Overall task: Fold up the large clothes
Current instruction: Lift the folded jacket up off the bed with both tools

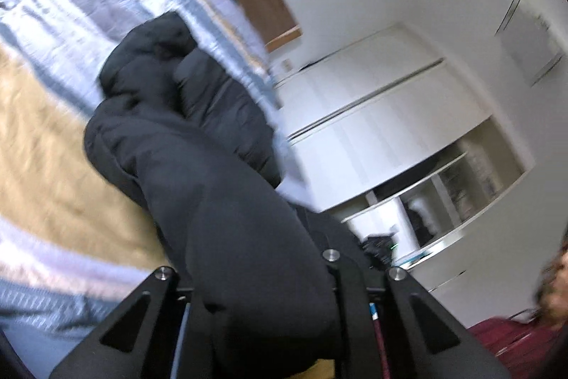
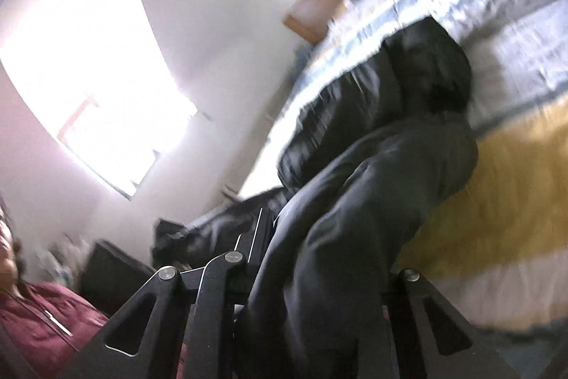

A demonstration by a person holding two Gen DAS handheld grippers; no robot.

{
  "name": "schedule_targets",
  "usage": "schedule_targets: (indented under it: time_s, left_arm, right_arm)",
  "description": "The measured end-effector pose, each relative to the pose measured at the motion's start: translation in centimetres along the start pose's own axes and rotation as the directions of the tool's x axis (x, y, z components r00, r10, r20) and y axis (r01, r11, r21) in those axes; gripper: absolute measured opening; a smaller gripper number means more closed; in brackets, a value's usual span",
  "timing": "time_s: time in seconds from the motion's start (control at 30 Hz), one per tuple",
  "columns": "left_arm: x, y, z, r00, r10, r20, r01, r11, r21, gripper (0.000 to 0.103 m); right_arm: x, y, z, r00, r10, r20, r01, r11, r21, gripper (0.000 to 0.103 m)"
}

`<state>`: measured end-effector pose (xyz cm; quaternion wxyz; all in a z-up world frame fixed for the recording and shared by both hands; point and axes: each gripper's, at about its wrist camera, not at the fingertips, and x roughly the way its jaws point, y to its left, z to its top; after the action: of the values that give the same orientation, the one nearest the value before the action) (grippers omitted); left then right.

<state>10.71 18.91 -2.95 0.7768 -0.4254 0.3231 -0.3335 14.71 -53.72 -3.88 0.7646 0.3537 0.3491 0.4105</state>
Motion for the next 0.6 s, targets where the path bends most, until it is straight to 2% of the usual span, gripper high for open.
schedule_targets:
  time_s: [0.07,0.17,0.4,0.53,0.6]
  left_arm:
    - [-0.4,0.0,1.6,0.998,-0.05,0.039,0.051,0.998,-0.028,0.013]
    - [-0.3,0.1,4.7,0.984,-0.133,0.119,0.143,0.987,-0.078,0.013]
    - [1.3,1.0,11.9,0.942,-0.223,0.25,0.266,0.951,-0.155,0.014]
    - [4.9,1.8,17.8,0.938,-0.204,0.279,0.268,0.939,-0.216,0.014]
    - [7.1,2.8,21.0,0.946,-0.153,0.287,0.228,0.941,-0.25,0.014]
  right_arm:
    - [-0.3,0.0,1.4,0.998,0.044,0.049,-0.045,0.999,0.013,0.018]
    - [-0.4,0.1,3.8,0.989,0.092,0.116,-0.095,0.995,0.024,0.018]
    - [0.7,-0.7,9.7,0.96,0.152,0.236,-0.176,0.981,0.083,0.018]
    - [2.9,-1.9,14.1,0.944,0.146,0.295,-0.206,0.961,0.183,0.021]
    - [4.3,-3.4,16.1,0.939,0.112,0.326,-0.203,0.944,0.262,0.021]
